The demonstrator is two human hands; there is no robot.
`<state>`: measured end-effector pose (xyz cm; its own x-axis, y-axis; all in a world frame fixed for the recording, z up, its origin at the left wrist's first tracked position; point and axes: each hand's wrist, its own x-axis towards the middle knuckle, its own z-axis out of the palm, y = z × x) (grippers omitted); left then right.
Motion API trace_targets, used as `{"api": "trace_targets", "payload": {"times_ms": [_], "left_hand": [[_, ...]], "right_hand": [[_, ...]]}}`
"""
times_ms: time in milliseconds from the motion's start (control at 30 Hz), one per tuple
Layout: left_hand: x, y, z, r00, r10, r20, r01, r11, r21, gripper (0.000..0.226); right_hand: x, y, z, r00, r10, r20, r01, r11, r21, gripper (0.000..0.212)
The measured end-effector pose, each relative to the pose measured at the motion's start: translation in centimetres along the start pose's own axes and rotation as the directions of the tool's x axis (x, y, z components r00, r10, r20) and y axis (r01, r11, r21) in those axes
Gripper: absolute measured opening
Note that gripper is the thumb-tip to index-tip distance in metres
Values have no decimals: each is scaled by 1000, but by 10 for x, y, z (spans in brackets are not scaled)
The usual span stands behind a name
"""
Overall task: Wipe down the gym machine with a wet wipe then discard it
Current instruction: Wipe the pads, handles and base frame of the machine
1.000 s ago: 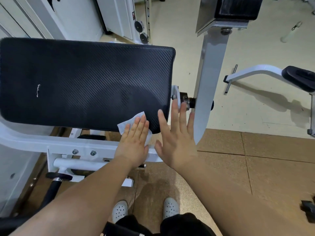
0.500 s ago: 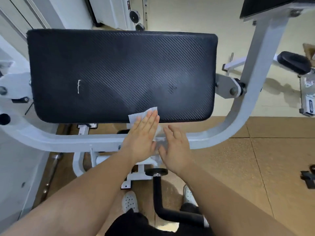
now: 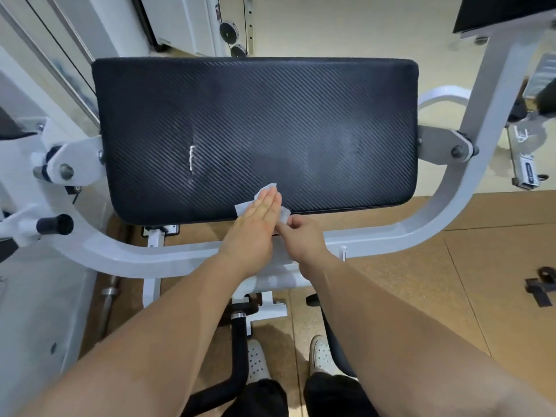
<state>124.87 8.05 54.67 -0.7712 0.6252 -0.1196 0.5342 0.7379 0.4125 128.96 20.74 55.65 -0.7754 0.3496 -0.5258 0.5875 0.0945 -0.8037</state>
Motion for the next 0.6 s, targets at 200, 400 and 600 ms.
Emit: {"api": "trace_targets", "payload": {"times_ms": [200, 400, 600], "left_hand": [[-45, -18, 8, 993, -69, -92, 67, 998, -17, 75], [-117, -34, 50, 977, -204, 58, 204, 979, 2, 74], [-150, -47, 86, 967, -180, 182, 160, 980, 123, 65]], "right_hand": [[-27, 19, -8, 997, 45, 61, -44, 999, -23, 14], [-40, 59, 7, 981, 174, 89, -151, 963, -223, 14], [-19, 87, 40, 987, 158, 32, -118, 842, -527, 13]]}}
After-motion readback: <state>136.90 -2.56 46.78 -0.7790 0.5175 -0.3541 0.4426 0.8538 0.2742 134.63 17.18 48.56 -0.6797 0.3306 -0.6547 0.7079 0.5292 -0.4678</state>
